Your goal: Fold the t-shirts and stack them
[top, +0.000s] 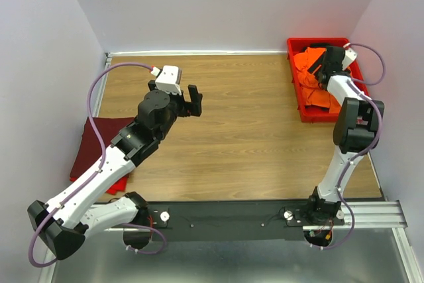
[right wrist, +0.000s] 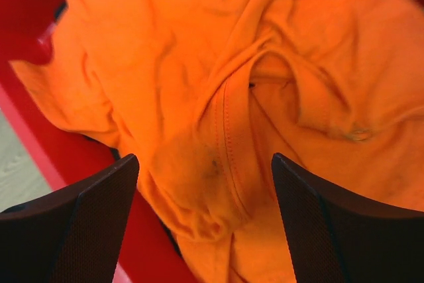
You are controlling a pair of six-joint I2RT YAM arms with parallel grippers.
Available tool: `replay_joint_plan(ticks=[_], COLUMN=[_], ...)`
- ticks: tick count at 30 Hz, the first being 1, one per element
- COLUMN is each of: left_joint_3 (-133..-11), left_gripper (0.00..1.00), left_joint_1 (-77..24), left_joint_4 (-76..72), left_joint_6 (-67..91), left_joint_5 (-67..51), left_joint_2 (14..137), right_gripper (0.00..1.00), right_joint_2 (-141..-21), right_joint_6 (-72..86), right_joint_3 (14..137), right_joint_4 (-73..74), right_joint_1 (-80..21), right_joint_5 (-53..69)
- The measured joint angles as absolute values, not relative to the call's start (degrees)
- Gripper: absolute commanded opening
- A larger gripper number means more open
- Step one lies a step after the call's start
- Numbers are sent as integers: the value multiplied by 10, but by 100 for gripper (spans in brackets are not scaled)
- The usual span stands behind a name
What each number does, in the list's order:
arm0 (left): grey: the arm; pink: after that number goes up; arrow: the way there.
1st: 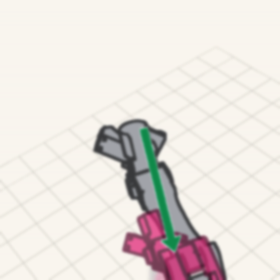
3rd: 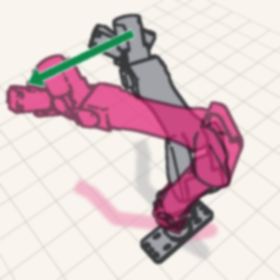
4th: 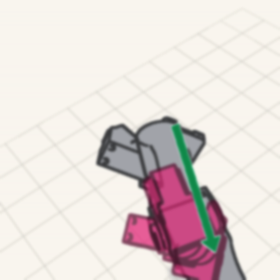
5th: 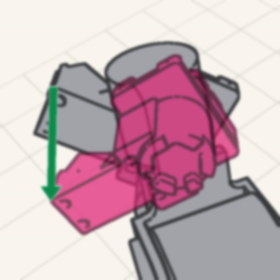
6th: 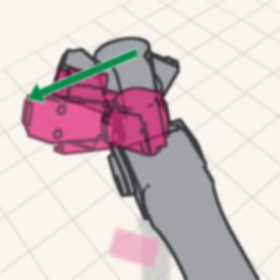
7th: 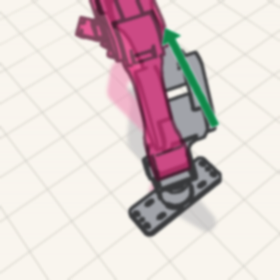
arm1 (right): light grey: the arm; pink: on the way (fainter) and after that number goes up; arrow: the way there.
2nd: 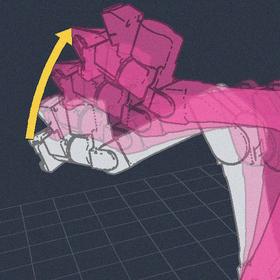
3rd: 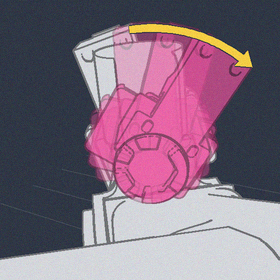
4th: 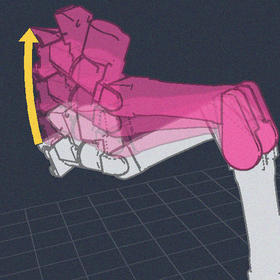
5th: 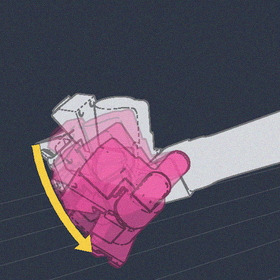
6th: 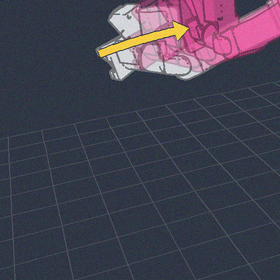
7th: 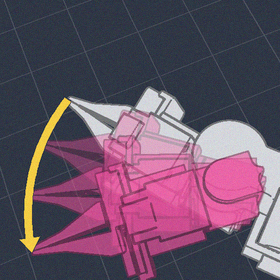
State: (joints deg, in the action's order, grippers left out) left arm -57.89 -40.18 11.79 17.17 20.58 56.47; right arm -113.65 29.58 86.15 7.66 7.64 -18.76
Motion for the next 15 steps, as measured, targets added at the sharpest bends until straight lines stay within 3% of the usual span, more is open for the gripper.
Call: replay_joint_plan(ticks=[6,8,9,12,13,15], left_joint_3=[-577,-577,-577,-576,-576,-576], left_gripper=[98,98,98,98,98,98], left_joint_1=[-385,-378,-375,-367,-365,-359], left_joint_4=[116,116,116,116,115,113], left_joint_6=[172,172,173,173,174,175], left_joint_5=[189,183,181,175,173,171], left_joint_2=[565,566,566,567,567,568], right_gripper=[75,62,49,29,17,6], right_joint_2=[-1192,-1200,-1202,-1203,-1203,-1202], right_joint_6=[309,315,318,326,328,332], right_joint_3=[887,891,892,892,892,892], right_joint_4=[87,87,87,88,88,88], right_joint_1=[80,81,81,83,83,84], right_joint_5=[-166,-163,-162,-160,-159,-159])
